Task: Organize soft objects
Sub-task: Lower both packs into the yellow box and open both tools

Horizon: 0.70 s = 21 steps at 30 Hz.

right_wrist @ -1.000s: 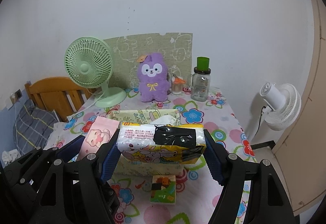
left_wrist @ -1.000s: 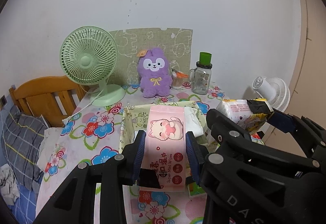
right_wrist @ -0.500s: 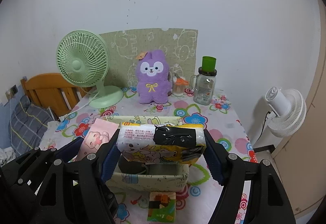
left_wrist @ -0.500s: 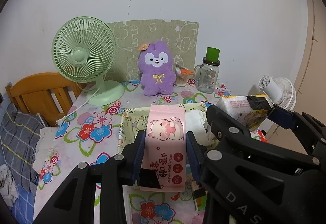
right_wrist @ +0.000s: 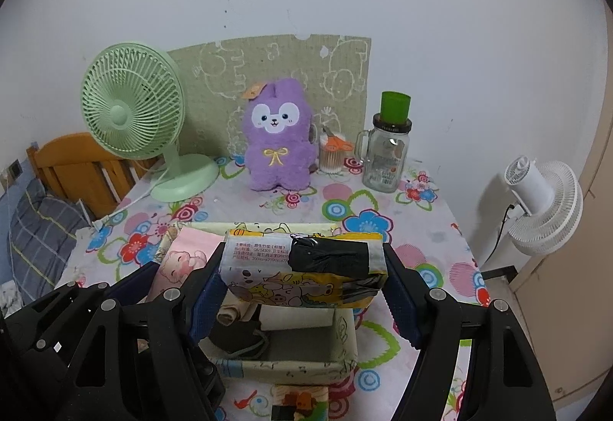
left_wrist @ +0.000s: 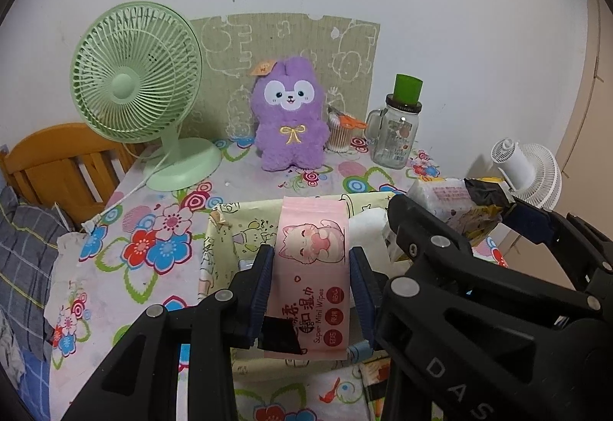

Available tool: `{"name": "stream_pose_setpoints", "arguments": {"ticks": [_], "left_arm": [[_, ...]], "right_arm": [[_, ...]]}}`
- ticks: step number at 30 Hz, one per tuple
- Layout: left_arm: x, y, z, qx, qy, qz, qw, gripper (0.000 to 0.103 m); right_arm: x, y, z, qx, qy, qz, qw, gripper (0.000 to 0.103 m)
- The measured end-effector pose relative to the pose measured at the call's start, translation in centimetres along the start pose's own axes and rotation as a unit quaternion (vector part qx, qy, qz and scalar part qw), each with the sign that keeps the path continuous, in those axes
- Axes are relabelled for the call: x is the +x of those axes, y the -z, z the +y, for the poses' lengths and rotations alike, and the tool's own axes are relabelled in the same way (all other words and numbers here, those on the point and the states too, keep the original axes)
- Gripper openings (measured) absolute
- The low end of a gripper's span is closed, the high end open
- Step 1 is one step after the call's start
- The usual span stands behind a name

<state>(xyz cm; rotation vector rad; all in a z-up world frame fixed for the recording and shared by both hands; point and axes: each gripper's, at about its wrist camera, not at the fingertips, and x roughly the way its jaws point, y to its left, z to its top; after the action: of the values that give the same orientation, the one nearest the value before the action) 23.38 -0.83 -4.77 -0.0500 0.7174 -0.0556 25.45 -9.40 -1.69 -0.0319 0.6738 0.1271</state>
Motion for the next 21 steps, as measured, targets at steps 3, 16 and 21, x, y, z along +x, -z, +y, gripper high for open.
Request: {"name": "stream_pose_setpoints", "arguments": {"ticks": [3, 16, 21], "left_arm": [[0.8, -0.2, 0.1, -0.003, 0.004, 0.004, 1.0, 0.04], [3.6, -0.1, 0.5, -0.01, 0.003, 0.026, 0.9996, 0.072], [3.0, 0.0, 1.1, -0.006, -0.006, 0.018, 0.9998, 0.085]], "right_arm": [[0.8, -0.1, -0.1, 0.003, 0.002, 0.004, 1.0, 0.077], [3.3, -0.2, 0.0, -0.001, -0.005, 0.015, 1.0, 0.077], [3.6, -0.3, 0.9, -0.01, -0.016, 0.013, 1.0, 0.077]]}}
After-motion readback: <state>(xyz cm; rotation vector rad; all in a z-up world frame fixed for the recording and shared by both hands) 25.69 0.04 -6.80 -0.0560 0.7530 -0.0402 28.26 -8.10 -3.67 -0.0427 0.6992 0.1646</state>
